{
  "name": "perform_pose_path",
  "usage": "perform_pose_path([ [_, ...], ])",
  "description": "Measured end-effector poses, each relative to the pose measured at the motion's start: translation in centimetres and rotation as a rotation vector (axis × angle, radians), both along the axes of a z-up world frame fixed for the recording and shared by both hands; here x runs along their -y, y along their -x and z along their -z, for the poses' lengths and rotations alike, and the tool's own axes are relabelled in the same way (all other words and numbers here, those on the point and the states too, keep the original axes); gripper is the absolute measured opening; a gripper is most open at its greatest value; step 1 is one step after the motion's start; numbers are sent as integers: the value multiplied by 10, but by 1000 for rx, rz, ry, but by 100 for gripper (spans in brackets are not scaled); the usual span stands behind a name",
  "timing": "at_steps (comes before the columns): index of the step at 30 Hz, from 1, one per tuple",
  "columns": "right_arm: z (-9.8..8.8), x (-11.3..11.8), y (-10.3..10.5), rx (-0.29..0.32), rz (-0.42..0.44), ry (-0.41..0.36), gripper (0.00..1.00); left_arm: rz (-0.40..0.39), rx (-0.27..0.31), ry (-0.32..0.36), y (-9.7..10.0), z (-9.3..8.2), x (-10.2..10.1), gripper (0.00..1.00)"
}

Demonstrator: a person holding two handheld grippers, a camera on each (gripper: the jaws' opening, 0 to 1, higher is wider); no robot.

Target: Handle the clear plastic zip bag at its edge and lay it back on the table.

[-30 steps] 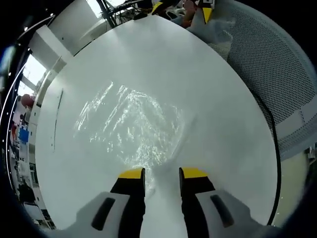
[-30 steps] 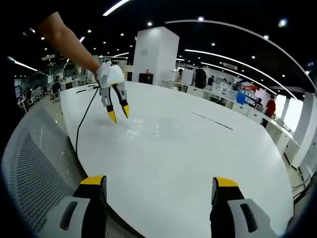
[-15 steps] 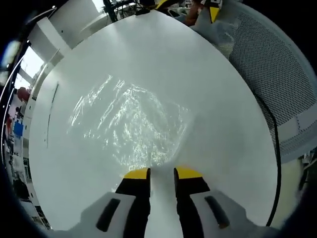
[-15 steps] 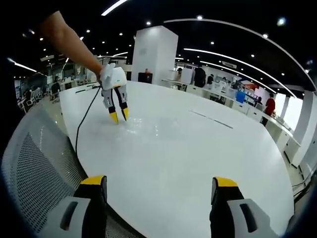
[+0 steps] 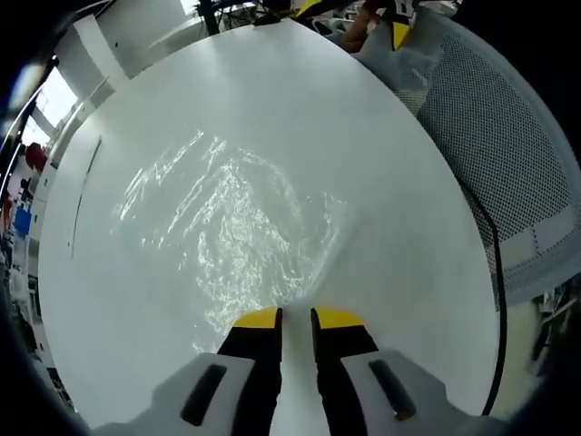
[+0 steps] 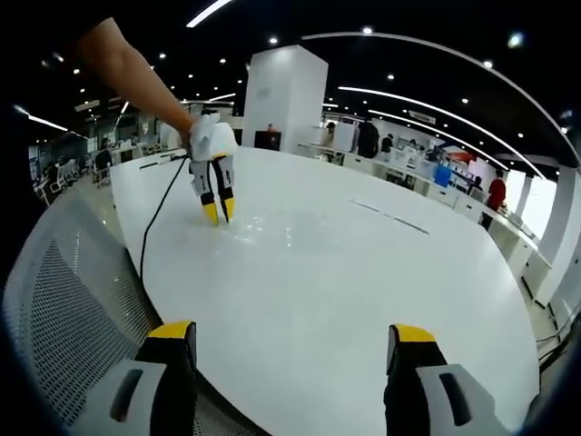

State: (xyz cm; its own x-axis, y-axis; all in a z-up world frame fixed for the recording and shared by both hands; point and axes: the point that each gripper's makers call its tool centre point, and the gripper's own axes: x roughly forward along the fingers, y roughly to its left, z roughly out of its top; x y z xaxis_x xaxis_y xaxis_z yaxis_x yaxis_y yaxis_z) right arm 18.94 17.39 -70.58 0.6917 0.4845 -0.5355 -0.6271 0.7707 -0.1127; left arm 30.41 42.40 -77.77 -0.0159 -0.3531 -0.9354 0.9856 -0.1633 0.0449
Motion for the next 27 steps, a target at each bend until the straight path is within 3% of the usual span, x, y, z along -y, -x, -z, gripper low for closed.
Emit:
perform_pose_path([
  [7, 1, 1, 0, -2, 4, 2, 86, 12, -25, -17, -1, 0, 3, 12],
  [15, 1, 2, -1, -1, 8, 3, 86, -56, -38, 25, 3, 0, 6, 5],
  [27, 1, 0, 1, -4, -4, 6, 85, -67, 38, 48, 9, -2, 8, 0],
])
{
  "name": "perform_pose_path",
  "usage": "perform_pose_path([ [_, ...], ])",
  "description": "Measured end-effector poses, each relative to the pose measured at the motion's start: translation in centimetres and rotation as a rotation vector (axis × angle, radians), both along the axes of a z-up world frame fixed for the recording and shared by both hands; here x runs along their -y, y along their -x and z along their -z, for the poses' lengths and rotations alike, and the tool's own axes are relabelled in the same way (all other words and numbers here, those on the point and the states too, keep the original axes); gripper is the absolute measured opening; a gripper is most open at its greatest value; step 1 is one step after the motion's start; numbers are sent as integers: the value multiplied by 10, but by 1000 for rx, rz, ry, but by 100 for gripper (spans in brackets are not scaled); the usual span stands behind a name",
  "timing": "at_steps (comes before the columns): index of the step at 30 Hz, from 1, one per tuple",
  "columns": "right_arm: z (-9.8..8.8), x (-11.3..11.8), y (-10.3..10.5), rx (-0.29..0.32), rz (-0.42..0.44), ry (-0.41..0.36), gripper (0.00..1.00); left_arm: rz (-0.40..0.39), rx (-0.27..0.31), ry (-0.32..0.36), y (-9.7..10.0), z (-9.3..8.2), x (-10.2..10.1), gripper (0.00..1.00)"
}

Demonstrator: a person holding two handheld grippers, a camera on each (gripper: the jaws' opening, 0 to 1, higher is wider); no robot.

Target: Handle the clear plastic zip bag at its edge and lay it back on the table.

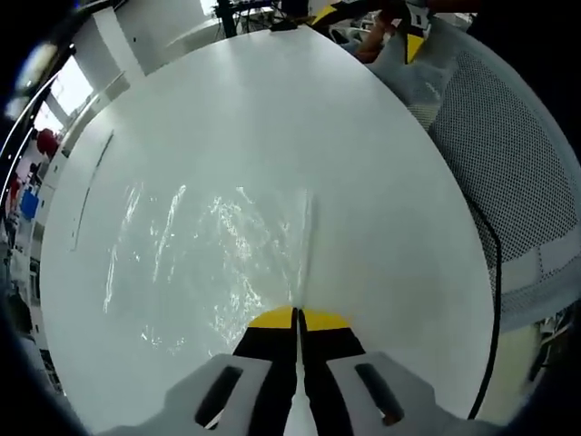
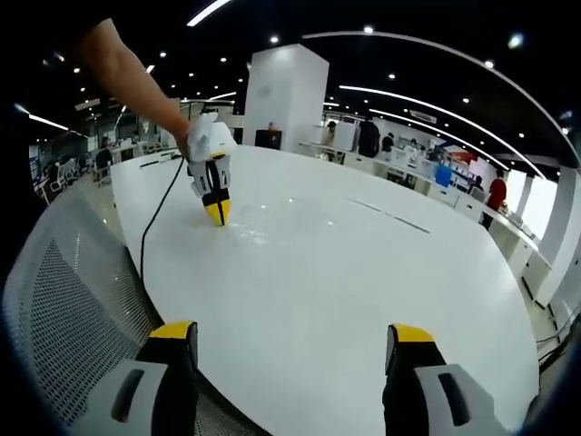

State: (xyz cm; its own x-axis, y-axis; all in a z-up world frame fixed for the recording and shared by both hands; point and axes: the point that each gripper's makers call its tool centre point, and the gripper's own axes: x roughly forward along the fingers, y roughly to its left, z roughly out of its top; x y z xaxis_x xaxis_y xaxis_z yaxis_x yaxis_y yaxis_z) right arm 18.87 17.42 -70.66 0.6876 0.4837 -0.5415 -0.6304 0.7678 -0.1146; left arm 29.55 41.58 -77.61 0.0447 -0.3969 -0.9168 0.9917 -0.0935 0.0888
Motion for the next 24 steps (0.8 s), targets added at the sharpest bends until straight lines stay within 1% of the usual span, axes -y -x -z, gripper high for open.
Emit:
perform_pose_path([
  [3, 0, 0, 0, 0, -1, -3, 85, -12, 3, -4, -1, 0, -1, 0],
  [7, -1, -1, 1, -3, -12, 5, 85, -4, 16, -25, -1, -1, 1, 0],
  [11, 1, -4, 3, -13, -37, 24, 85, -14, 18, -10, -2, -7, 5, 0],
  [16, -1, -4, 2, -8, -50, 42, 85, -19, 18, -2, -2, -10, 8, 0],
  [22, -3, -7, 3, -14, -82, 58, 80, -28, 12, 2, 2, -14, 12, 0],
  [24, -5, -9, 2, -12, -89, 56, 79, -33, 9, 2, 4, -15, 13, 0],
])
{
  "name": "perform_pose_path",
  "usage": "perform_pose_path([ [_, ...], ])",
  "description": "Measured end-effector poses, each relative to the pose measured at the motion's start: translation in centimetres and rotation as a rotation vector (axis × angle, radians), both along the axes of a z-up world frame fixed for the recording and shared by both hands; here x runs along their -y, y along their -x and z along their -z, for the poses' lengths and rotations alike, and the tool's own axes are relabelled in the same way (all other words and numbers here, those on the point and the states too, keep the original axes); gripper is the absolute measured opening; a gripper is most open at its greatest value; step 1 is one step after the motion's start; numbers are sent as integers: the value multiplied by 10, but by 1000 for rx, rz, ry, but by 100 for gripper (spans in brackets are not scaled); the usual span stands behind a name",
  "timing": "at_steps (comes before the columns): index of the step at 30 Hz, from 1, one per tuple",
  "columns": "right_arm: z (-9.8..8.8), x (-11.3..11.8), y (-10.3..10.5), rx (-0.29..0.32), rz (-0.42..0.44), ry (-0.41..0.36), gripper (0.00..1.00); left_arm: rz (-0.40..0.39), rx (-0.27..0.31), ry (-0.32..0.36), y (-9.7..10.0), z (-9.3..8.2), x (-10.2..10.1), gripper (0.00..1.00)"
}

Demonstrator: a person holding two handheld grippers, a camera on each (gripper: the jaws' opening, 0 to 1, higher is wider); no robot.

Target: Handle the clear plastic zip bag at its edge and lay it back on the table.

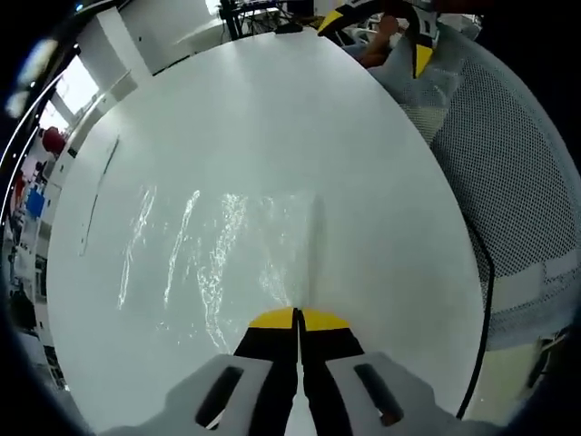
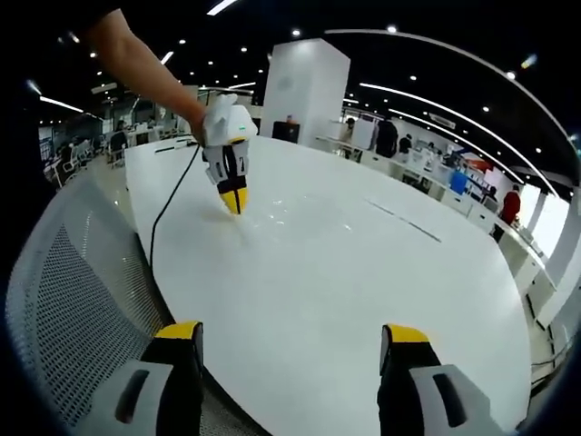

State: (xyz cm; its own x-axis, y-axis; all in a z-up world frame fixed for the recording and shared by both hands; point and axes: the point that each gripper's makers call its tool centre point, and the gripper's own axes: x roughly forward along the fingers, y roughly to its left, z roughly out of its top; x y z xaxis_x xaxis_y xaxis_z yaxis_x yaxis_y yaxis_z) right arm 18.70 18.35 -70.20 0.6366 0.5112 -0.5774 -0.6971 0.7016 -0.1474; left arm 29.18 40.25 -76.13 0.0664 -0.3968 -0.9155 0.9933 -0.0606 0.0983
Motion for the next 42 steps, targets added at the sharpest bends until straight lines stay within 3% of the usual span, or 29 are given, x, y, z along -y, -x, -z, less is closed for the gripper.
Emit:
perform_pose_path([
  [11, -11, -12, -11, 30, -48, 20, 79, 5, -11, -30, 12, -8, 5, 0],
  [24, -16, -32, -13, 50, -119, 26, 69, 16, -13, -22, 27, -19, 18, 0],
  [42, -25, -60, -18, 52, -167, -26, 52, -55, 0, 45, 39, -34, 29, 0],
])
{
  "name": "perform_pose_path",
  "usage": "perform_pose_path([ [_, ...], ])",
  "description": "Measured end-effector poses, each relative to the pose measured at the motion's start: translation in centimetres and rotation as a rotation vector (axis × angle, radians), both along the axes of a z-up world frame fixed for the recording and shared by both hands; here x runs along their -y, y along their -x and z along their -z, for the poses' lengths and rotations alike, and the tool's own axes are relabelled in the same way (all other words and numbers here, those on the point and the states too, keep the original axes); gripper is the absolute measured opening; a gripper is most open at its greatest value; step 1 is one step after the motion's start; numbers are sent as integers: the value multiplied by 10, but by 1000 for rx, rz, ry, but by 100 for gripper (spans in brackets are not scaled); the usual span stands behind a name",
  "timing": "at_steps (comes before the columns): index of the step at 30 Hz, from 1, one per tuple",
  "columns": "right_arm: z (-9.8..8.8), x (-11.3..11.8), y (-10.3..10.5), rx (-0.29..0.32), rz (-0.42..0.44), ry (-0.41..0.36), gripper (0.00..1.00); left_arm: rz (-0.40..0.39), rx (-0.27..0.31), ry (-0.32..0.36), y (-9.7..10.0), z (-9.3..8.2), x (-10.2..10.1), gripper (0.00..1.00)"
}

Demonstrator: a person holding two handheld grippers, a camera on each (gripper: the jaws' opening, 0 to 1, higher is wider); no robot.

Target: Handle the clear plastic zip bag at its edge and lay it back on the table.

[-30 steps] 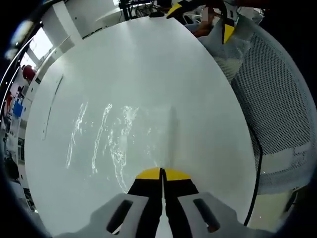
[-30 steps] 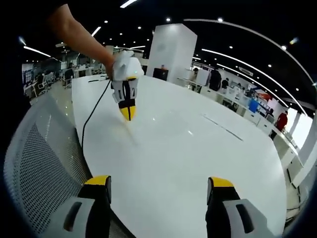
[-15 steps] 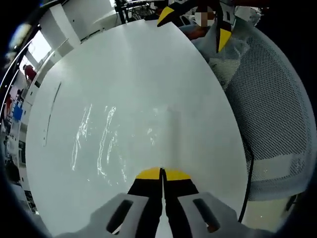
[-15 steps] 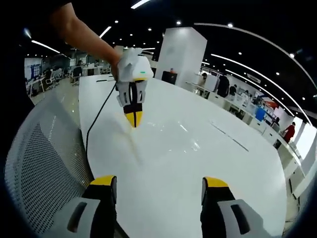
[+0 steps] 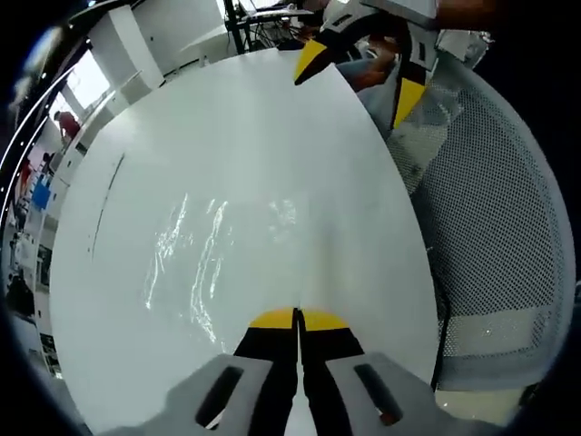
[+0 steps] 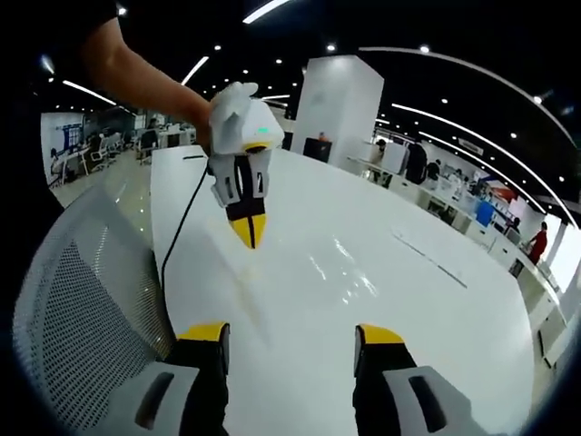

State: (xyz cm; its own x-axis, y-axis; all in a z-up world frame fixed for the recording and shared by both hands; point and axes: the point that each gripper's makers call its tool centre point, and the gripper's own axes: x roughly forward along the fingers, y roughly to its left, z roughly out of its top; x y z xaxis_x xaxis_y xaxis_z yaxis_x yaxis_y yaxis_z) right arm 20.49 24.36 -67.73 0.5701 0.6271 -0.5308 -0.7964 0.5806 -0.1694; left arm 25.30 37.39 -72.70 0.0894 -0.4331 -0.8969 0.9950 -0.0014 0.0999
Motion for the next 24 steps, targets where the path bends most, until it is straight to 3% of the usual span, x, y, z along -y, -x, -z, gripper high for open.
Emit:
perform_pose_path([
  [24, -3, -22, -2, 8, -56, -14, 38, -23, -20, 23, 19, -11, 19, 0],
])
